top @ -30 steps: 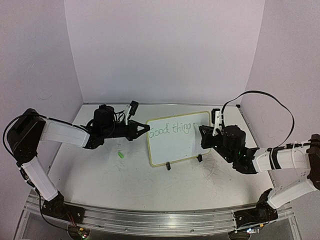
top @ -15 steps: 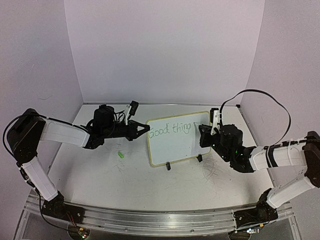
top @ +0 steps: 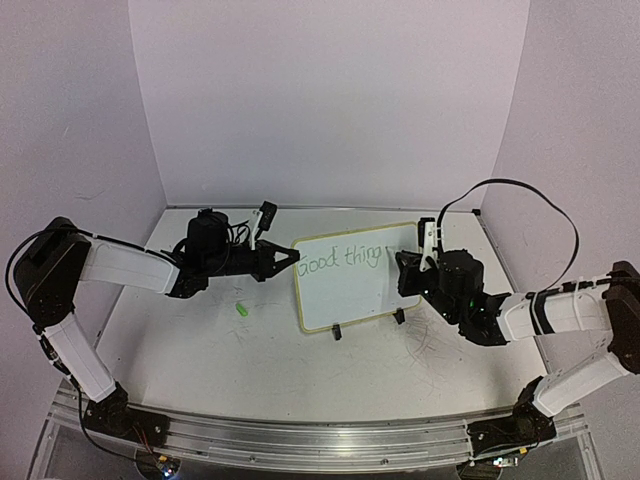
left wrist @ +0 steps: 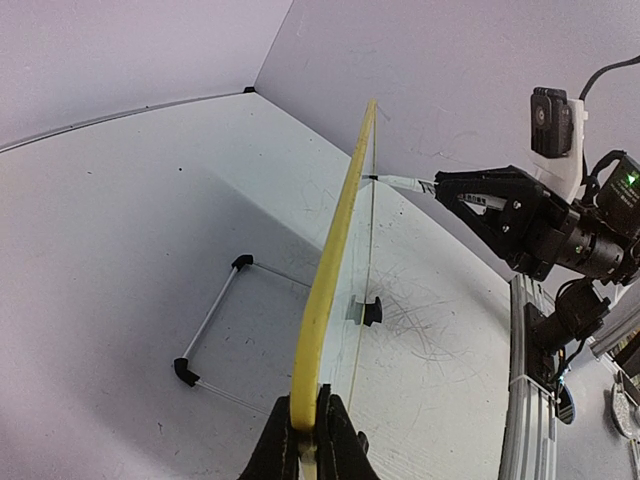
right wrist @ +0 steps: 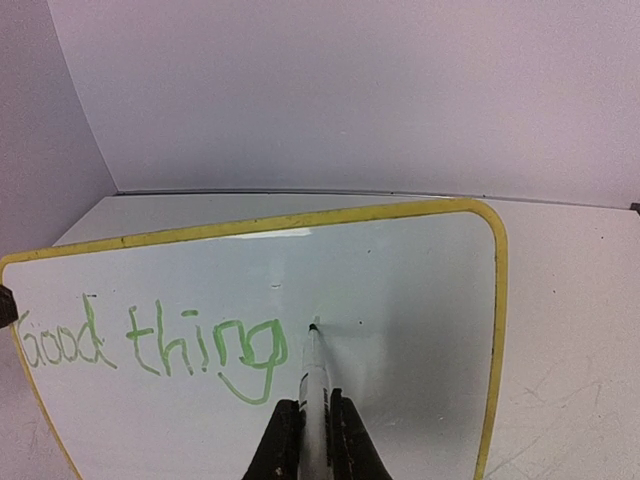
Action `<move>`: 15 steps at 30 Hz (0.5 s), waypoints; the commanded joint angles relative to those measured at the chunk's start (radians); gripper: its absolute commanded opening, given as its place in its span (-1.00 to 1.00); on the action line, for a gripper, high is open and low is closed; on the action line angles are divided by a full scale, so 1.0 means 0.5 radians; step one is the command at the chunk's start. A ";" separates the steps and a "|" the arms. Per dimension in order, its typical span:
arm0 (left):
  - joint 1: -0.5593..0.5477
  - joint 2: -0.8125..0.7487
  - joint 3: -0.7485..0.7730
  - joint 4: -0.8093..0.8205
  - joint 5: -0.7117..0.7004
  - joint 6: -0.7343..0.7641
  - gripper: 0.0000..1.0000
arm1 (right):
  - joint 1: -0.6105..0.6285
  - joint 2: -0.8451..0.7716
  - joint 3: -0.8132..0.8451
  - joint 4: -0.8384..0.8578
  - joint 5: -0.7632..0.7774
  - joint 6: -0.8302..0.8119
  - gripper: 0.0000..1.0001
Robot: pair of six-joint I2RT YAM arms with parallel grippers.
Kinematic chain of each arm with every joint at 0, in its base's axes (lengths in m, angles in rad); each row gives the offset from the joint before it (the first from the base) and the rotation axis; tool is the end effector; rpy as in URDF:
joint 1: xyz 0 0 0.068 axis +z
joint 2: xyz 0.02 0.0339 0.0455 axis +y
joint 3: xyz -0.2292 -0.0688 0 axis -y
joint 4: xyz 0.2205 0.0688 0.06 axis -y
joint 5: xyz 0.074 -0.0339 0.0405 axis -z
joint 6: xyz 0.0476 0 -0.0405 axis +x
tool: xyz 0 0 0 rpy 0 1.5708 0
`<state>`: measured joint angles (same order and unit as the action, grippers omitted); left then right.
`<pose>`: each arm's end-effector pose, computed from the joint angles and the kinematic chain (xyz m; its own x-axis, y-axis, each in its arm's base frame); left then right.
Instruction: Write a sentence on the whiteboard
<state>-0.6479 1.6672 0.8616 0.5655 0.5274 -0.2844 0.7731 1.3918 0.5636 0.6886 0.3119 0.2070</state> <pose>0.2645 -0.2303 0.1968 -0.4377 0.0272 -0.8987 0.8215 0.4184 -0.3874 0.2182 0.1925 0.2006 -0.1894 0.0885 -0.9779 -0.4171 0.8943 0.1617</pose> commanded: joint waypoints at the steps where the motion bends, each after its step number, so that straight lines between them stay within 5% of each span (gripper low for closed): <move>1: 0.011 -0.062 0.001 0.038 -0.088 0.127 -1.00 | 0.000 0.023 0.054 0.023 -0.051 0.011 -1.00; 15: 0.013 -0.064 0.000 0.037 -0.089 0.127 -1.00 | 0.009 0.014 0.015 -0.057 -0.023 0.065 -1.00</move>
<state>-0.6479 1.6672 0.8616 0.5654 0.5274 -0.2848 0.7750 1.3922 0.5636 0.6769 0.2939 0.2244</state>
